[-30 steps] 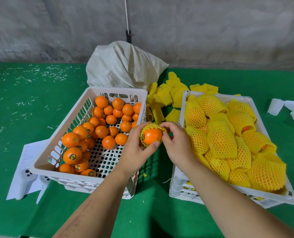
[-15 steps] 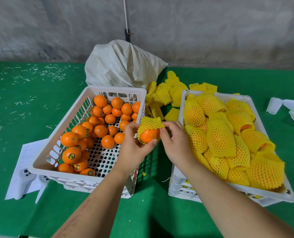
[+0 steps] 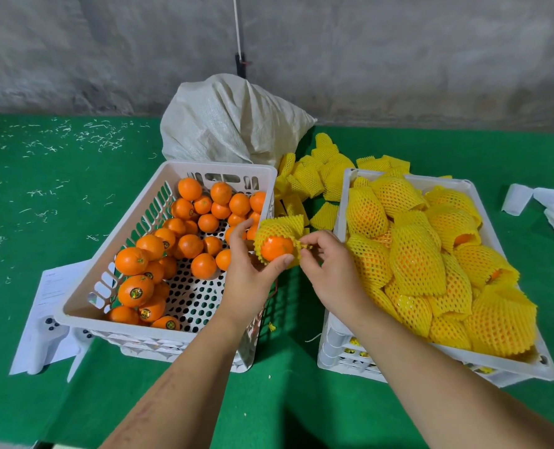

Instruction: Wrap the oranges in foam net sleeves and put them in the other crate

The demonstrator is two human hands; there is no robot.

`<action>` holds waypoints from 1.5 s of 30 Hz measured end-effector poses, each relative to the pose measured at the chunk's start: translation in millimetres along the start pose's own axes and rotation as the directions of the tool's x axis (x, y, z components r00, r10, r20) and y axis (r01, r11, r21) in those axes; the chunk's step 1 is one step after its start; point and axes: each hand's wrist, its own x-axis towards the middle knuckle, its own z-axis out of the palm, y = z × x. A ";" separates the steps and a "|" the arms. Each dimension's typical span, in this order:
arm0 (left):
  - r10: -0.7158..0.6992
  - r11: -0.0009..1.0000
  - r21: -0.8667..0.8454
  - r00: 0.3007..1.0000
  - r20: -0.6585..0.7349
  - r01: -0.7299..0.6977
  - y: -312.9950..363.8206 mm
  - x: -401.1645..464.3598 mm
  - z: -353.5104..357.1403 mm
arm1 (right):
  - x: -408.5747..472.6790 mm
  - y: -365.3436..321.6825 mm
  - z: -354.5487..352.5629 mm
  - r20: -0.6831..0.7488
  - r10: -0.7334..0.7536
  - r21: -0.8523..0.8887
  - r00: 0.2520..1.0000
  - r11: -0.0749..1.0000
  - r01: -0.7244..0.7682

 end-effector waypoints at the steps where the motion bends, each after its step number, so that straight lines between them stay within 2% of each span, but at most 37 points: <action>1: -0.009 0.999 0.050 1.000 -0.001 0.009 1.2 1.3 -0.2 | -1.1 -1.4 0.0 0.020 -0.027 0.017 0.999 0.999 0.026; 3: -0.020 0.991 0.133 1.000 0.003 0.019 3.8 3.3 -1.0 | -1.6 -2.5 1.1 0.042 -0.067 0.013 0.997 0.998 0.067; 4: -0.026 0.992 0.123 0.999 0.025 0.023 3.8 3.3 -1.6 | -0.8 -1.8 2.0 0.045 -0.059 -0.003 0.997 0.998 0.059; 8: -0.034 0.996 0.083 0.987 0.160 0.021 -1.0 -0.3 -4.3 | 3.9 1.2 4.3 0.029 0.067 -0.017 0.997 0.998 -0.067; 11: -0.026 0.988 0.153 0.991 0.129 0.006 -2.6 0.8 -2.6 | 4.2 4.4 3.0 -0.044 0.049 -0.005 0.998 0.999 -0.050; 14: -0.023 0.992 0.128 0.995 0.101 0.009 -4.0 1.8 -0.8 | 2.0 4.9 1.0 -0.077 0.025 0.062 0.997 0.998 -0.021; 19: -0.039 0.988 0.155 0.995 0.092 0.024 -4.9 1.3 -0.5 | 0.5 0.5 1.2 0.015 0.087 0.082 0.996 0.993 -0.088; 22: -0.013 0.991 0.133 0.991 0.134 -0.005 -3.9 -1.0 -3.0 | 0.7 -6.8 2.1 0.036 0.146 0.081 0.989 0.986 -0.148; 24: 0.040 0.971 0.226 0.982 0.185 -0.082 -4.6 -1.0 -2.9 | 2.4 -10.7 3.7 0.079 0.221 -0.045 0.972 0.975 -0.218; 26: 0.084 0.936 0.316 0.971 0.223 -0.154 -5.6 -0.3 -0.5 | 4.1 -10.8 6.3 0.091 0.218 -0.220 0.972 0.956 -0.194; 29: 0.037 0.969 0.233 0.982 0.183 -0.080 -4.8 0.1 2.6 | 5.1 -6.5 4.9 0.008 0.172 -0.179 0.985 0.969 -0.168; 33: 0.014 0.982 0.189 0.999 0.041 -0.022 -5.9 -2.0 2.5 | 5.8 -3.5 4.0 -0.084 0.176 -0.075 0.981 0.980 -0.182; 36: 0.097 0.956 0.261 0.986 0.138 -0.131 0.4 -7.8 7.4 | 5.3 -3.6 4.0 -0.127 0.173 -0.022 0.977 0.984 -0.178; 39: 0.157 0.931 0.281 0.951 0.265 -0.232 3.8 -9.8 9.0 | 3.1 -7.2 4.7 -0.070 0.136 -0.052 0.988 0.989 -0.139; 41: 0.117 0.962 0.207 0.954 0.275 -0.178 3.9 -8.3 5.8 | 2.5 -9.6 4.7 -0.017 0.131 -0.040 0.991 0.991 -0.131; 45: -0.055 0.997 -0.035 0.975 0.217 0.064 11.8 -7.1 3.1 | -2.0 -11.9 1.8 0.120 0.103 -0.007 0.987 0.995 -0.103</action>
